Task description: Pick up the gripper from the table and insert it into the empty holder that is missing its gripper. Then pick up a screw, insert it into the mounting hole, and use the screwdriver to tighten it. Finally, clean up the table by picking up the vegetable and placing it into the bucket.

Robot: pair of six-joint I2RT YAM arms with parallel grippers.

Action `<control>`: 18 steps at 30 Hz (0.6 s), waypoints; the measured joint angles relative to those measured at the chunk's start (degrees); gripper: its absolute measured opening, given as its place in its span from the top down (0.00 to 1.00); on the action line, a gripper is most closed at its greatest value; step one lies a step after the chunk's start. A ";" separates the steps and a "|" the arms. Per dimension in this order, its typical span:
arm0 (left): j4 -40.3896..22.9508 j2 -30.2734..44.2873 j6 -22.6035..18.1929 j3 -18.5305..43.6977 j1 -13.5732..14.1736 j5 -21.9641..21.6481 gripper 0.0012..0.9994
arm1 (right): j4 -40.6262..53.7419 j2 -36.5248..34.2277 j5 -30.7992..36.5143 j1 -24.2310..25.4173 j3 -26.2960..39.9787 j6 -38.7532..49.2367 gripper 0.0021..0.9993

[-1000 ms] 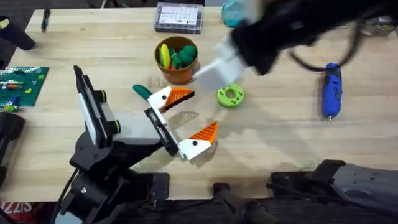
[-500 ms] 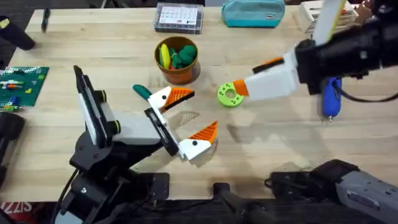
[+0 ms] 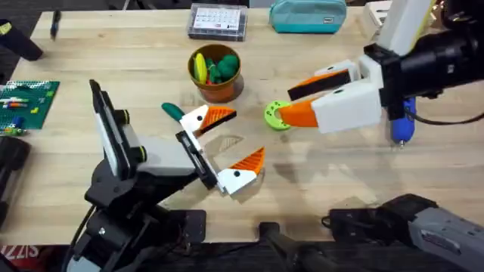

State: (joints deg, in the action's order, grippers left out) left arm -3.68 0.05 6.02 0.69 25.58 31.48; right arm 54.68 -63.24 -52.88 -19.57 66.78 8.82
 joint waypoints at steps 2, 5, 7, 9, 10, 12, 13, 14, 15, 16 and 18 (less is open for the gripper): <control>0.00 0.00 0.00 0.00 0.00 0.00 0.02 | -0.02 -0.40 -0.29 0.00 0.00 0.62 0.01; 0.00 0.00 0.00 0.00 0.00 0.02 0.02 | -0.04 -0.92 -0.59 0.00 0.00 1.12 0.01; -0.02 0.00 0.00 0.00 0.00 0.02 0.02 | -0.07 -1.05 -0.66 0.00 0.00 1.36 0.01; -0.02 0.00 0.00 0.00 0.00 0.00 0.02 | -0.07 -1.11 -0.81 0.00 0.00 1.55 0.01; -0.02 0.00 0.00 0.00 0.00 0.02 0.02 | -0.07 -1.11 -0.81 0.00 0.00 1.57 0.01; 0.00 0.00 0.00 0.00 0.00 0.02 0.02 | -0.07 -1.11 -0.81 0.00 -0.02 1.64 0.01; 0.00 0.00 0.00 0.00 0.00 0.02 0.02 | -0.07 -1.11 -0.81 0.00 -0.02 1.73 0.01; 0.00 0.00 0.00 0.00 0.00 0.00 0.02 | -0.07 -1.11 -0.81 0.00 -0.02 1.73 0.01; 0.00 0.00 0.00 0.00 0.00 0.00 0.02 | -0.07 -1.11 -0.81 0.00 -0.02 1.75 0.01; 0.00 0.00 0.00 0.00 0.00 0.00 0.02 | -0.07 -1.11 -0.81 0.00 -0.02 1.73 0.01; 0.00 0.00 0.00 0.00 0.00 0.00 0.02 | -0.07 -1.11 -0.81 0.00 -0.02 1.73 0.01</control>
State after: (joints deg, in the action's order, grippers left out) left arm -3.68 0.05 6.02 0.69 25.58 31.48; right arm 54.61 -64.36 -53.69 -19.57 66.76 10.55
